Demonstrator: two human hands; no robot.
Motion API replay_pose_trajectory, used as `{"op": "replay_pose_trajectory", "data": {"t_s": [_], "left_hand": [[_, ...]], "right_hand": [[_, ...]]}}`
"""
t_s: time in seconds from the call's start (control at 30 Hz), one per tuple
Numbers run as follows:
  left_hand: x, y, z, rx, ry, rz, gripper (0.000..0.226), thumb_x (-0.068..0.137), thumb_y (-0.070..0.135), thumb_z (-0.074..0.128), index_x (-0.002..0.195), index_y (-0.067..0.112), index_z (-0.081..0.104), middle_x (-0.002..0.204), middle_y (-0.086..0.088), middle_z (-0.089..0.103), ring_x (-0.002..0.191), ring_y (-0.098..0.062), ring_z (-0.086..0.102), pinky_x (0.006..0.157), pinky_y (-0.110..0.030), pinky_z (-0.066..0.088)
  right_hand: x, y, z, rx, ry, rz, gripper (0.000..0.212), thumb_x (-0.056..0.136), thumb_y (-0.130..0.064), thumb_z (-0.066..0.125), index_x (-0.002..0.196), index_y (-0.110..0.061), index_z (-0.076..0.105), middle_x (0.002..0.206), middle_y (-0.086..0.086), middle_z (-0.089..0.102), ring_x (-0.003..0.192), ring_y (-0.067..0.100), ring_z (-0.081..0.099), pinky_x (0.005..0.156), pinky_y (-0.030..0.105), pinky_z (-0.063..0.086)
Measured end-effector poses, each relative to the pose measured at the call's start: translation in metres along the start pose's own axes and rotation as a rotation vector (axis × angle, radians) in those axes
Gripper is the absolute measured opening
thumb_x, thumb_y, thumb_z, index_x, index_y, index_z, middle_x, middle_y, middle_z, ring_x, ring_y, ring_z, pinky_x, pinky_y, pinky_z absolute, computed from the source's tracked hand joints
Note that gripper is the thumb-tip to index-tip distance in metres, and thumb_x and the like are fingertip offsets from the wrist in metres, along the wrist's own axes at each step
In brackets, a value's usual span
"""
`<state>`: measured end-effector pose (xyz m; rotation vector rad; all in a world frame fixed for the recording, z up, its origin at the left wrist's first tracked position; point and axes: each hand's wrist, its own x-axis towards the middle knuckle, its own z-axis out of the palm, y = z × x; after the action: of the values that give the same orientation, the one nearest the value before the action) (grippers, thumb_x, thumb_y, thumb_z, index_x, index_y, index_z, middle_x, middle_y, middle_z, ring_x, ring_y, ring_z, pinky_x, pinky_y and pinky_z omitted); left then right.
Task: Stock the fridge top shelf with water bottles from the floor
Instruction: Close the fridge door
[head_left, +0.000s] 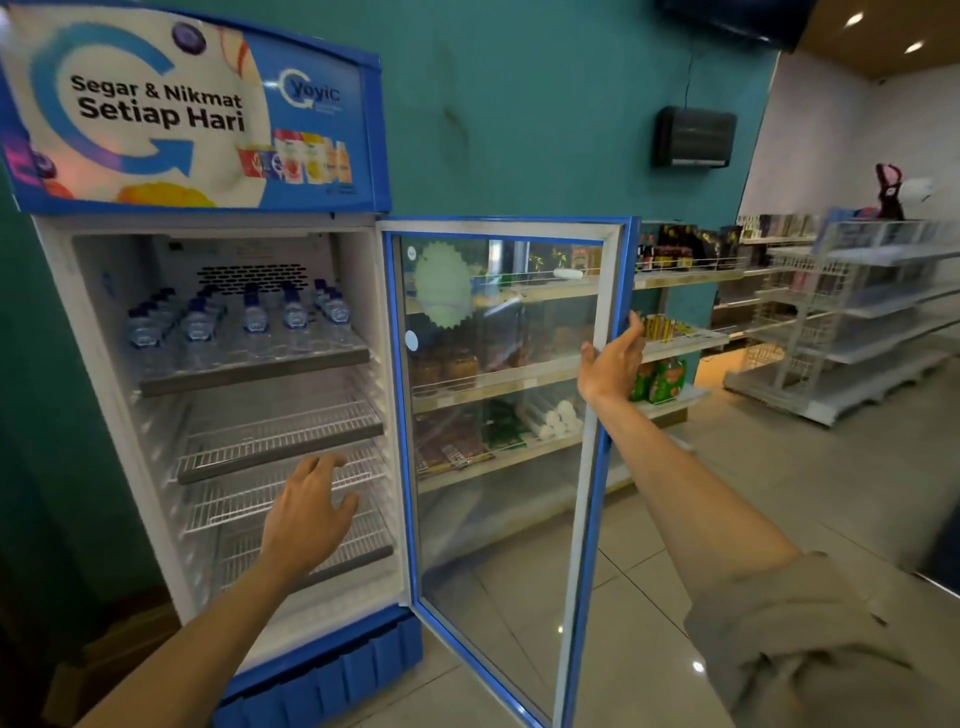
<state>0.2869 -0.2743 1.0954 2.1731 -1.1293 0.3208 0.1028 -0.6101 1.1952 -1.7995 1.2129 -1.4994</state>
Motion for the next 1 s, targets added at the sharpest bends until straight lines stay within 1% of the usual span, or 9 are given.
{"op": "replay_pose_trajectory", "data": {"t_s": [0.2,0.3,0.4,0.5,0.57,0.67,0.73,0.87,1.0], "left_hand": [[0.005,-0.003,0.009,-0.035,-0.005,-0.033,0.044,0.089,0.025,0.066,0.128,0.010,0.053,0.130,-0.010,0.055,0.113,-0.028,0.057,0.090,-0.042,0.049],[0.009,-0.002,0.012,-0.038,-0.016,-0.030,0.044,0.089,0.028,0.065,0.127,0.009,0.053,0.129,-0.011,0.055,0.112,-0.029,0.057,0.089,-0.042,0.050],[0.012,-0.003,0.010,-0.045,-0.022,-0.033,0.043,0.090,0.029,0.065,0.127,0.010,0.053,0.128,-0.010,0.054,0.109,-0.027,0.059,0.087,-0.040,0.051],[0.012,-0.009,0.001,-0.052,-0.016,-0.027,0.041,0.090,0.028,0.065,0.125,0.011,0.054,0.128,-0.009,0.054,0.109,-0.025,0.058,0.088,-0.039,0.051],[0.010,-0.016,-0.008,-0.057,-0.009,-0.031,0.040,0.090,0.027,0.064,0.125,0.012,0.054,0.129,-0.009,0.053,0.113,-0.026,0.055,0.091,-0.038,0.048],[0.005,-0.034,-0.024,-0.029,0.006,-0.037,0.039,0.091,0.030,0.063,0.124,0.012,0.054,0.128,-0.008,0.054,0.114,-0.026,0.054,0.091,-0.038,0.047],[0.000,-0.051,-0.035,-0.003,0.013,-0.057,0.039,0.090,0.030,0.063,0.124,0.012,0.055,0.127,-0.008,0.053,0.114,-0.026,0.054,0.093,-0.039,0.047],[-0.012,-0.086,-0.061,0.023,0.027,-0.130,0.039,0.091,0.030,0.063,0.124,0.012,0.054,0.129,-0.008,0.052,0.116,-0.027,0.053,0.096,-0.040,0.046],[-0.022,-0.122,-0.088,0.044,0.044,-0.209,0.039,0.092,0.032,0.062,0.125,0.015,0.054,0.133,-0.005,0.051,0.117,-0.024,0.053,0.098,-0.038,0.044]], "right_hand": [[-0.027,0.000,0.000,-0.084,0.037,-0.134,0.076,0.092,-0.022,0.067,0.152,-0.015,0.021,0.141,0.017,0.043,0.124,0.035,0.050,0.095,0.053,0.050],[-0.053,-0.006,0.000,-0.090,0.074,-0.227,0.075,0.092,-0.032,0.067,0.151,-0.015,0.024,0.138,0.014,0.045,0.121,0.032,0.051,0.093,0.049,0.049],[-0.078,-0.013,0.005,-0.036,0.084,-0.326,0.075,0.090,-0.041,0.067,0.148,-0.016,0.026,0.137,0.010,0.045,0.123,0.027,0.048,0.097,0.044,0.049],[-0.102,-0.024,0.015,0.037,0.035,-0.384,0.074,0.089,-0.050,0.065,0.145,-0.018,0.028,0.130,0.006,0.043,0.116,0.022,0.049,0.093,0.042,0.052],[-0.121,-0.034,0.027,0.084,-0.013,-0.421,0.073,0.091,-0.051,0.063,0.144,-0.016,0.027,0.128,0.005,0.042,0.113,0.020,0.052,0.089,0.042,0.055],[-0.153,-0.050,0.050,0.209,-0.057,-0.459,0.072,0.093,-0.045,0.064,0.146,-0.015,0.025,0.132,0.006,0.042,0.118,0.019,0.052,0.093,0.041,0.054],[-0.174,-0.064,0.061,0.296,-0.059,-0.464,0.071,0.091,-0.042,0.068,0.145,-0.015,0.028,0.132,0.006,0.042,0.118,0.018,0.052,0.096,0.035,0.052],[-0.213,-0.093,0.081,0.449,-0.059,-0.442,0.069,0.086,-0.038,0.075,0.138,-0.010,0.039,0.126,0.007,0.044,0.115,0.015,0.050,0.094,0.016,0.044],[-0.250,-0.124,0.108,0.529,-0.095,-0.417,0.070,0.083,-0.037,0.079,0.134,-0.007,0.043,0.124,0.009,0.044,0.115,0.006,0.046,0.092,0.010,0.039]]}}
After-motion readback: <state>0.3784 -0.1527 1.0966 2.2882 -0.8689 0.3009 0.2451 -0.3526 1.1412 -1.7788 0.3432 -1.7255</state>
